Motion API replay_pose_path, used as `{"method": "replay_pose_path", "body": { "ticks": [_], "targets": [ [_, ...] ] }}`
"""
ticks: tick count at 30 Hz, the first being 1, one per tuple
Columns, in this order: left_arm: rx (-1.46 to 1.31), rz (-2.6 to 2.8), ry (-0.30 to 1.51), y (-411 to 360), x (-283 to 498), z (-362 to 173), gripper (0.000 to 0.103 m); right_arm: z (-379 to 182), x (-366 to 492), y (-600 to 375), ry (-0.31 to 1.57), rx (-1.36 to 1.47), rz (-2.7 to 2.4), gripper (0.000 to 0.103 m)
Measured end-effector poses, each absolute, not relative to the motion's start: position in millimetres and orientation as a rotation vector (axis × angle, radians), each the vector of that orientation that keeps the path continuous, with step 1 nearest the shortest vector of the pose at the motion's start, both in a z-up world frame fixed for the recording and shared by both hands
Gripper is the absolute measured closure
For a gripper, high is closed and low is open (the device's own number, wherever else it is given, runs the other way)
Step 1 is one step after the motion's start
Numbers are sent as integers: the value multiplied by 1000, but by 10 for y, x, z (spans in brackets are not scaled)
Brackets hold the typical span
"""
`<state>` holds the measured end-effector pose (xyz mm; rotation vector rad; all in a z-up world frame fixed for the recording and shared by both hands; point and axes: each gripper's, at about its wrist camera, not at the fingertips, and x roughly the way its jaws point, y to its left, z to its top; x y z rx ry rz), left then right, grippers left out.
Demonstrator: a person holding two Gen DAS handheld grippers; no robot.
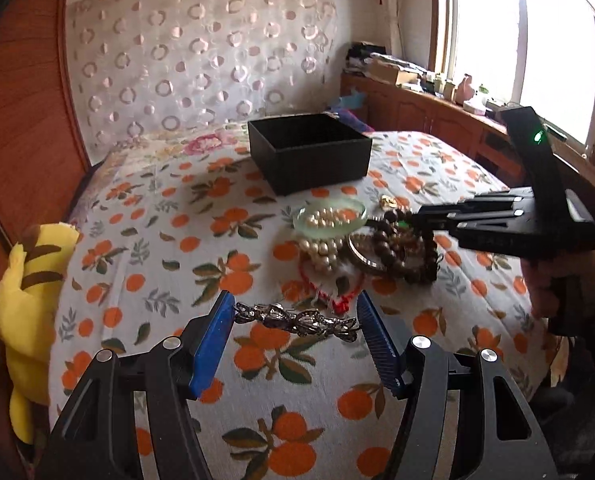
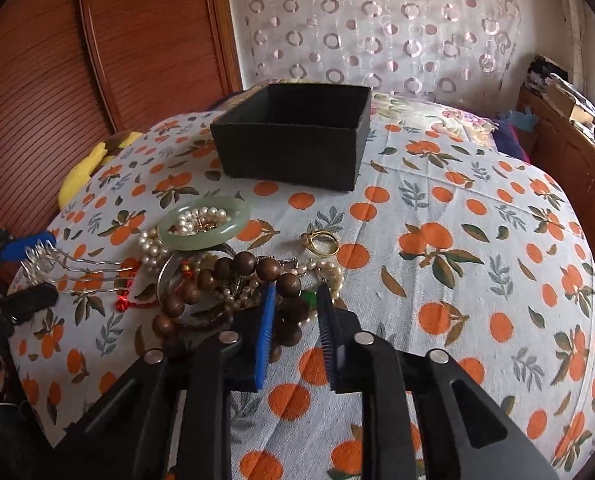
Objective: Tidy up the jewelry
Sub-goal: 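Grasp the silver hair comb with the left tool while the right tool grasps the brown bead bracelet, then carry the comb into the black box and open the left tool while the right tool drops the beads in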
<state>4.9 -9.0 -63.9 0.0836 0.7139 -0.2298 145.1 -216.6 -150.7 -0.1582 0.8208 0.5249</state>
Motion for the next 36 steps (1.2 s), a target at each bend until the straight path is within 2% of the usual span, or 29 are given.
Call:
{"method": "replay_pose_path", "body": {
  "ticks": [1,6,20,36],
  "targets": [
    [86,-231,708,-98,62,-616,42,-1509,1445,-2155,820,-170,534,88],
    [90,-235,682,-135,115,-524,42,-1420,1373,-2181,784,-181,562,88],
    [87,-252,605,-236,362,-196,43,-741,1227,-2245,600,-179,610,88],
    [116,-265,573,-464,1344,99,42,-250,1762,-2463,496,-184,592,88]
  ]
}}
